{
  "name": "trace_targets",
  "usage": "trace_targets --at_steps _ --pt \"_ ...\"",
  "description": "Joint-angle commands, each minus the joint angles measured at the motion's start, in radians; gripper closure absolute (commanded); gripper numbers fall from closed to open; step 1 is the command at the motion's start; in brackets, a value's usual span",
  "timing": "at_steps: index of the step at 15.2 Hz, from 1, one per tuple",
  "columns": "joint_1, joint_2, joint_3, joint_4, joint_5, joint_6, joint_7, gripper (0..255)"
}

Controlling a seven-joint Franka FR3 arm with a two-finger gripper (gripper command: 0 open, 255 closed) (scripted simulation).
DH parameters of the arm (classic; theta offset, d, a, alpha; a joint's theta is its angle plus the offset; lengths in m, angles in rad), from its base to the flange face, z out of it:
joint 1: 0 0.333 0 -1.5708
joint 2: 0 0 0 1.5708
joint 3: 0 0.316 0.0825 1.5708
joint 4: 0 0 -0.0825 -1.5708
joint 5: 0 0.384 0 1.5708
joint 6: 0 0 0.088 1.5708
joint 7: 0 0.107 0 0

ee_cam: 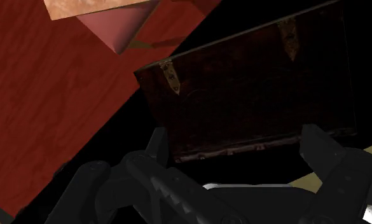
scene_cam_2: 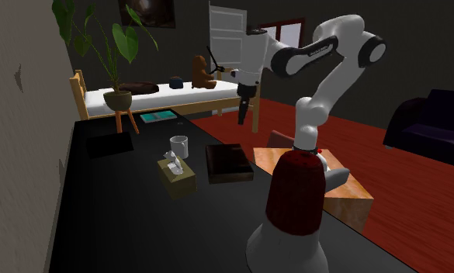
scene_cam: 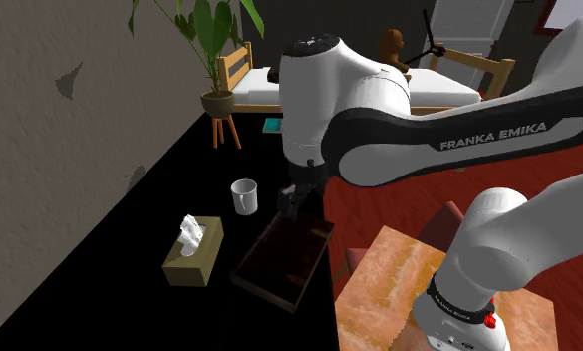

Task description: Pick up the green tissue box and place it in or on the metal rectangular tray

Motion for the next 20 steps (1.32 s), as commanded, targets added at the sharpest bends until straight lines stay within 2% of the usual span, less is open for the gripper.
trace_targets --at_steps 1,5,7,9,10,11,12,13,14,15,17,20 --pt "-0.035 0.052 0.090 0.021 -0.036 0.061 0.113 0" --pt "-0.153 0.187 0.292 0.103 -0.170 0.139 0.356 0" --pt "-0.241 0.273 0.414 0.161 -0.274 0.153 0.496 0" --pt "-0.354 0.383 0.564 0.233 -0.414 0.138 0.656 0" --pt "-0.424 0.460 0.659 0.275 -0.509 0.111 0.751 0" --pt "-0.506 0.584 0.781 0.325 -0.650 0.051 0.874 0" --pt "-0.511 0.832 0.874 0.392 -0.888 -0.103 1.051 0" --pt "-0.419 0.987 0.848 0.450 -1.029 -0.220 1.147 0" --pt "-0.252 0.973 0.676 0.493 -1.030 -0.216 1.159 0" --pt "-0.167 1.033 0.617 0.545 -1.086 -0.266 1.198 0" --pt "-0.030 1.139 0.525 0.652 -1.184 -0.356 1.255 0" --pt "0.139 1.280 0.411 0.827 -1.307 -0.467 1.301 0"
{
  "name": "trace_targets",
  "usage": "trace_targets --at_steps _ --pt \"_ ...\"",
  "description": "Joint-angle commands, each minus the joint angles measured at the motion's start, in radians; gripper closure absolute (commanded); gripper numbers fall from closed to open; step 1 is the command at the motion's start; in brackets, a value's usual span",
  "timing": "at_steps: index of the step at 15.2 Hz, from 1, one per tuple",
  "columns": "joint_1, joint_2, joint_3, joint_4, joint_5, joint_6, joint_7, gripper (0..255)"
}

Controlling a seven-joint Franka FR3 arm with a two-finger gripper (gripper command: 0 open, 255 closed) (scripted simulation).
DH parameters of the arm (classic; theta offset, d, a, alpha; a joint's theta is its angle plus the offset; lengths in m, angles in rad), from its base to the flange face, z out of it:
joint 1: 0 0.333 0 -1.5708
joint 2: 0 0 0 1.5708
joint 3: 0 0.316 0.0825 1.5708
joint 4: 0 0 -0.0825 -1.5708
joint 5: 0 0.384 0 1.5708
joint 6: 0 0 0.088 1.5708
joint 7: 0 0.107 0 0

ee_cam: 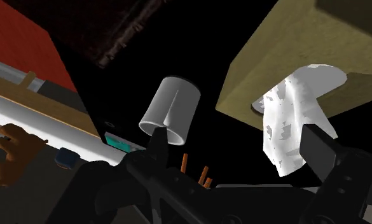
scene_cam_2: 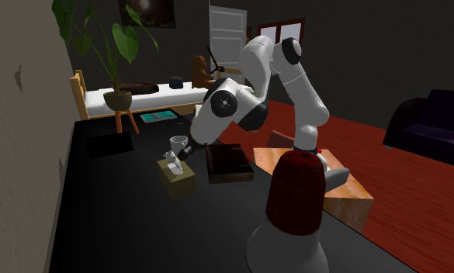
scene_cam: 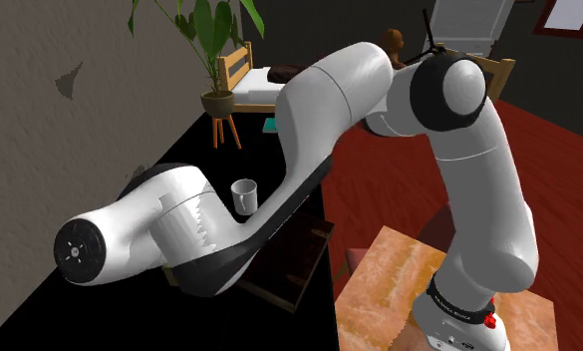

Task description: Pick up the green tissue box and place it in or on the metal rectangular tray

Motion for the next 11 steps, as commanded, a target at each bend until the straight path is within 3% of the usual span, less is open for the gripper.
trace_targets --at_steps 1,4,11 --pt "0.116 0.101 -0.079 0.132 -0.088 -0.074 0.024 0" --pt "0.250 0.228 -0.171 0.330 -0.187 -0.151 0.020 0" --pt "0.191 0.225 -0.183 0.272 -0.201 -0.091 0.035 0"
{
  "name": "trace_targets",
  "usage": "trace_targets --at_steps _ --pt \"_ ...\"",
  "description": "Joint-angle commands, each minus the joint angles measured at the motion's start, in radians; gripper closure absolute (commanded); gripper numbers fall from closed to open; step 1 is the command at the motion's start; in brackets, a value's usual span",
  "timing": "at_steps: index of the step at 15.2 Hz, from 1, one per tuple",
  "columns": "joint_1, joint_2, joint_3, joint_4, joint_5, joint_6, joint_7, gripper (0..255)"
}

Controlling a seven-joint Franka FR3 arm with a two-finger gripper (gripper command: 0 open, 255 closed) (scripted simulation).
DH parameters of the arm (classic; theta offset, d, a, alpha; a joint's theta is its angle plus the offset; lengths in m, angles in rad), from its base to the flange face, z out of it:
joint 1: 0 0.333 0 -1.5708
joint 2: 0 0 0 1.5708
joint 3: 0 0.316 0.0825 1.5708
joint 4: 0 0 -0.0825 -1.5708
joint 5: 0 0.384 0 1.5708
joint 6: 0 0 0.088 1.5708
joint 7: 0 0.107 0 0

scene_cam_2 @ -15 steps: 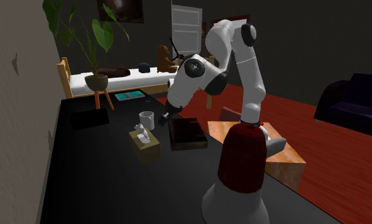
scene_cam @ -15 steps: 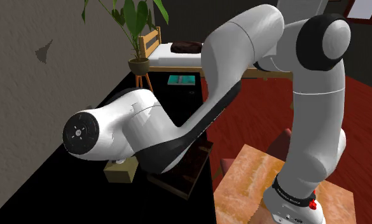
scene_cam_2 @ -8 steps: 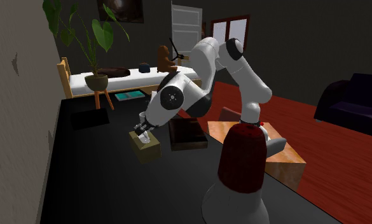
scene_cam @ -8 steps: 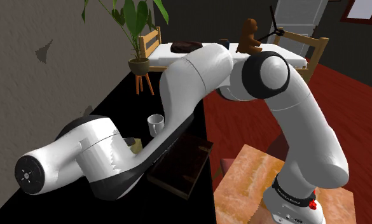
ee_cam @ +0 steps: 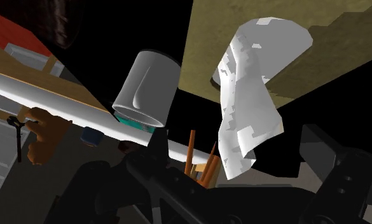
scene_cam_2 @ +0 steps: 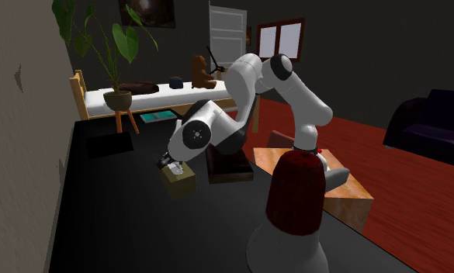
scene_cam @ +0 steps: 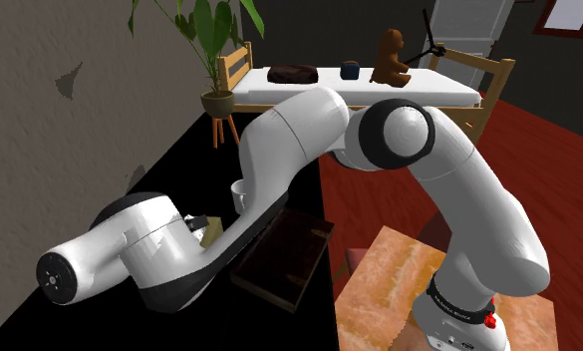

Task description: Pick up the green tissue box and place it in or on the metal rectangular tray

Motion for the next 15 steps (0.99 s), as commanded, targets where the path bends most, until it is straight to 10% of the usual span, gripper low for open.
trace_targets --at_steps 1,8,9,15 --pt "-0.013 0.000 -0.003 -0.013 -0.004 0.014 0.004 0" --pt "-0.012 0.000 -0.003 -0.013 -0.004 0.013 0.004 0" --pt "-0.012 0.000 -0.003 -0.013 -0.004 0.013 0.004 255" --pt "-0.012 0.000 -0.003 -0.013 -0.004 0.013 0.004 255"
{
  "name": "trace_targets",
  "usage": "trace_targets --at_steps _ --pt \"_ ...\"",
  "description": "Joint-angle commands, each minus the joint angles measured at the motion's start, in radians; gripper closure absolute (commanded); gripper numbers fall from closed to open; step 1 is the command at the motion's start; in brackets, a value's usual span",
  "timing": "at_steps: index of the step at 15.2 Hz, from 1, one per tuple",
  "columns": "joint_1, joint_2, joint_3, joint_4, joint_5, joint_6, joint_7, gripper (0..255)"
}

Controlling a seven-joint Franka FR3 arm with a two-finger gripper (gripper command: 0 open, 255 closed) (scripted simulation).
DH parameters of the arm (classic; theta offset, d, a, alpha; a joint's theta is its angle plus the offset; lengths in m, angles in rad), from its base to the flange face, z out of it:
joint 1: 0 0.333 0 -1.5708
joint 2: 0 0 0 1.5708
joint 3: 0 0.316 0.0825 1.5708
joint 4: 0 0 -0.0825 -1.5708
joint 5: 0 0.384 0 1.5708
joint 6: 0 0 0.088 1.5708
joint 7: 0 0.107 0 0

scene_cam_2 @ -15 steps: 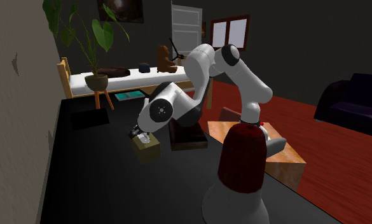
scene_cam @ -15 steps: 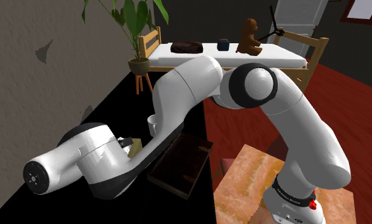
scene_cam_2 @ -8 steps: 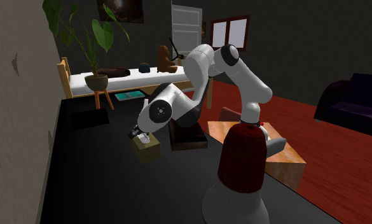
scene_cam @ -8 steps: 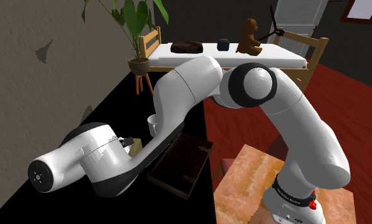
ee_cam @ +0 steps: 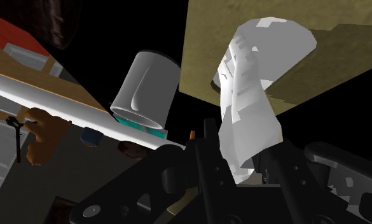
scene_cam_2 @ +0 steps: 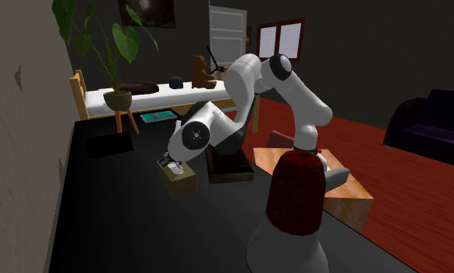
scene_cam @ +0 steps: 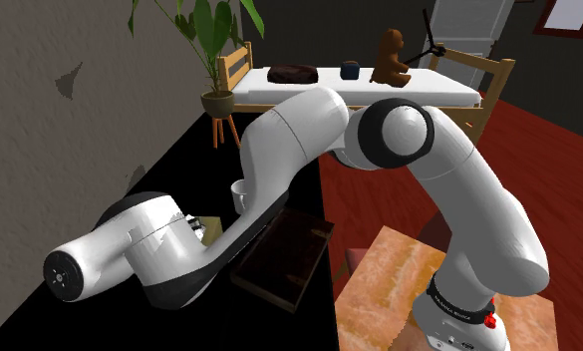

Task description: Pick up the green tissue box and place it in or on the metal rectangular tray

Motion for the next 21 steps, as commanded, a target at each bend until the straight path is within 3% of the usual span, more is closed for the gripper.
trace_targets --at_steps 1,21 --pt "0.000 0.000 0.000 0.000 0.000 0.000 0.000 255" --pt "-0.001 -0.098 0.037 0.075 0.036 -0.076 -0.134 255"
